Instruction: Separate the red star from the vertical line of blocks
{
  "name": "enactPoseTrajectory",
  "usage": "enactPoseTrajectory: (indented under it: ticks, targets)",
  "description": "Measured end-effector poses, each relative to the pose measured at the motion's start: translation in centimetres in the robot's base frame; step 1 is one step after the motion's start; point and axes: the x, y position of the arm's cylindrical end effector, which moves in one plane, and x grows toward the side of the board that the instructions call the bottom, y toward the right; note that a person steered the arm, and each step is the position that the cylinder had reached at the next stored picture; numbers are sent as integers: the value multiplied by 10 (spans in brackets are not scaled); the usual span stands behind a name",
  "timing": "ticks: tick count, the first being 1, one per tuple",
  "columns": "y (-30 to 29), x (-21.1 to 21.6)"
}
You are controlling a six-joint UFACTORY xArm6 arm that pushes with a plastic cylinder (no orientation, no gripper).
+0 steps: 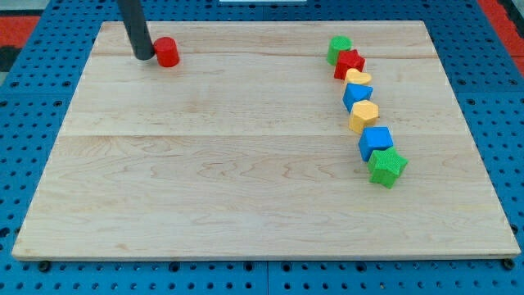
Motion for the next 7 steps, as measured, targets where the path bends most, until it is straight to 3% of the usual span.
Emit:
enactPoseTrajectory:
  ticks: [2,3,5,7]
  targets:
    - [0,1]
    - [1,49]
    - [91,69]
    - [116,72]
